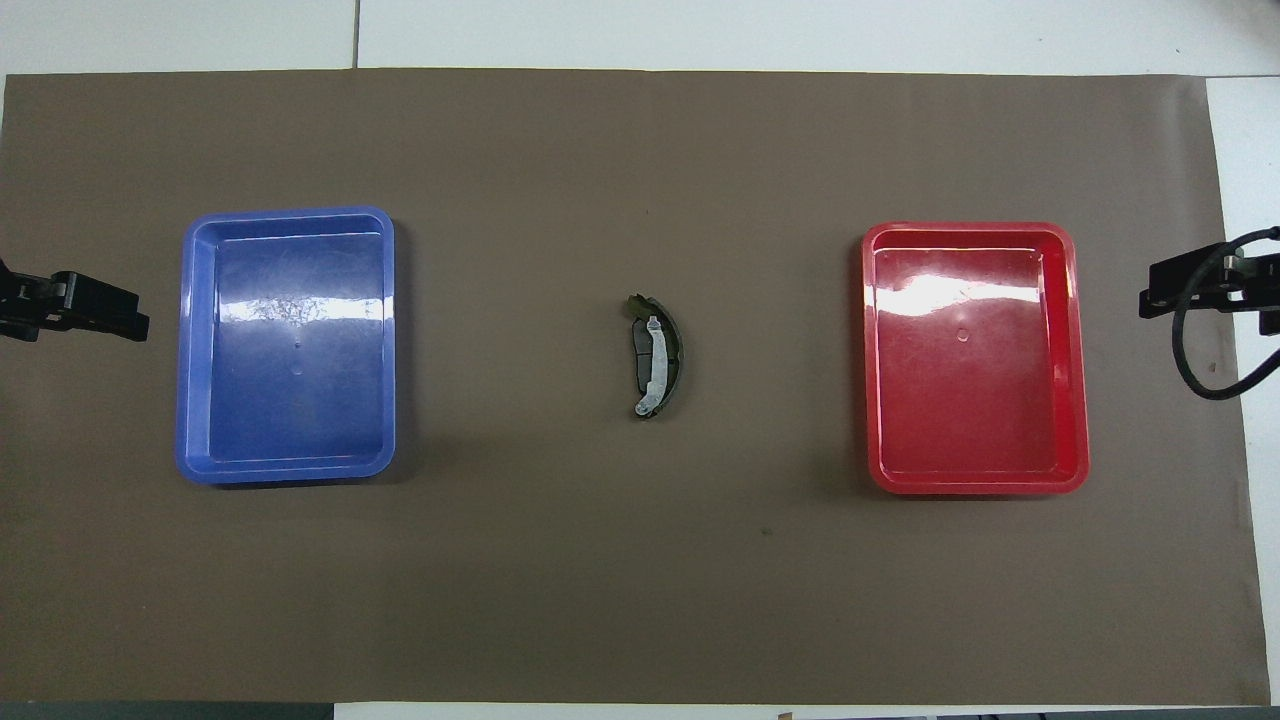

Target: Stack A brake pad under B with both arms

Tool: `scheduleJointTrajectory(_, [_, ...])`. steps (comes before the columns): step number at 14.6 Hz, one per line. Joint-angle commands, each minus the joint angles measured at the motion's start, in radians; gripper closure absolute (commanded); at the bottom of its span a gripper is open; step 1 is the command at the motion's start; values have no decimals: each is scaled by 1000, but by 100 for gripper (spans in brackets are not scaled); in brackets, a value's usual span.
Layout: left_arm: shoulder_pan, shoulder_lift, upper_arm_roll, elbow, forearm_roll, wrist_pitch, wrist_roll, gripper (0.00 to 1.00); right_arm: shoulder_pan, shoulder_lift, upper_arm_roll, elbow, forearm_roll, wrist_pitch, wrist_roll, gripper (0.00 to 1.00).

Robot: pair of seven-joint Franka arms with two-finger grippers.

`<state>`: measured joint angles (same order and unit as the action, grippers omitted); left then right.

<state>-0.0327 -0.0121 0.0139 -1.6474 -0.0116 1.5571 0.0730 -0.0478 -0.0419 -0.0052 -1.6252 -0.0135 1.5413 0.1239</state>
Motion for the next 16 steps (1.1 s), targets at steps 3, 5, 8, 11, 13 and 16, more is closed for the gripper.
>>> scheduleJointTrajectory(3, [13, -2, -5, 5, -11, -15, 7, 1, -12, -9, 27, 25, -6, -16, -23, 0])
scheduleJointTrajectory(5, [13, -2, -5, 5, -11, -15, 5, 1, -12, -6, 27, 30, -8, -16, -24, 0])
scheduleJointTrajectory(8, [13, -2, -5, 5, -11, -15, 7, 1, -10, -7, 27, 25, -9, -6, -42, 0])
scheduleJointTrajectory(11, [13, -3, -5, 5, -10, -15, 5, 1, -12, -12, 27, 19, -8, -13, -65, 0])
scheduleJointTrajectory(13, [13, -2, -5, 5, -11, -15, 5, 1, -12, -12, 27, 19, -8, -20, -114, 0])
scheduleJointTrajectory(16, [13, -2, -5, 5, -11, -15, 5, 1, -12, -12, 27, 19, 4, -16, -110, 0])
